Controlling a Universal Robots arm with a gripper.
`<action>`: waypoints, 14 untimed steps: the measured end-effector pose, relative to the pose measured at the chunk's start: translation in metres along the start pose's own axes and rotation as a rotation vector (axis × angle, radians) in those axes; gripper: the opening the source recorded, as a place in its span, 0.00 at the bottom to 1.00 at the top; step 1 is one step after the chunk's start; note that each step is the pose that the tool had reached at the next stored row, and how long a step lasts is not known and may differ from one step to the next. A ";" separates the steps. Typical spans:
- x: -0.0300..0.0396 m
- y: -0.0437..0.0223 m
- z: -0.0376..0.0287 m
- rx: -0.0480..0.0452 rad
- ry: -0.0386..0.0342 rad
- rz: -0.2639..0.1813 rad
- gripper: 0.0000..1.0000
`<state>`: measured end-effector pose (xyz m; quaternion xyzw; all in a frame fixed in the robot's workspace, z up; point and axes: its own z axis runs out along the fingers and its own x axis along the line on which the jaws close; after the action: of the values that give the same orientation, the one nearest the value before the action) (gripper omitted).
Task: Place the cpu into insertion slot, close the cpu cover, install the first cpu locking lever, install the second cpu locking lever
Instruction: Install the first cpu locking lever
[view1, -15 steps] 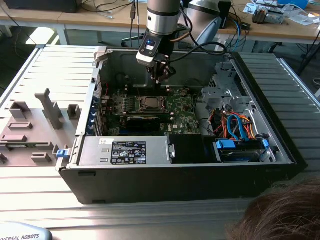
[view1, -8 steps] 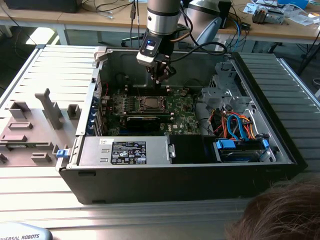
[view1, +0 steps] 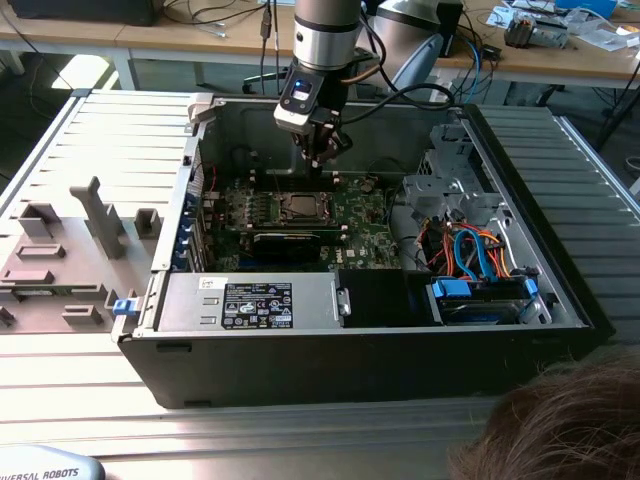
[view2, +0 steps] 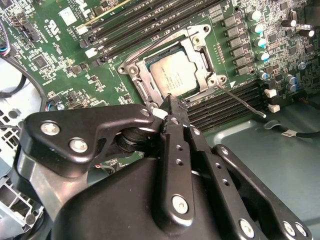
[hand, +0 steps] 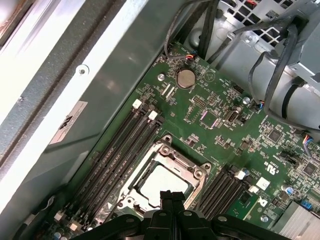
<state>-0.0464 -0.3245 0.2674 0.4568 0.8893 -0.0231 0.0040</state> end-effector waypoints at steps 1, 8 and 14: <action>0.0000 0.0000 0.0000 -0.0001 -0.0001 -0.003 0.11; 0.0000 0.0000 0.0000 -0.0005 -0.0005 -0.015 0.11; 0.0000 0.0000 0.0000 -0.0007 -0.0008 -0.024 0.11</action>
<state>-0.0464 -0.3244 0.2674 0.4462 0.8946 -0.0230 0.0043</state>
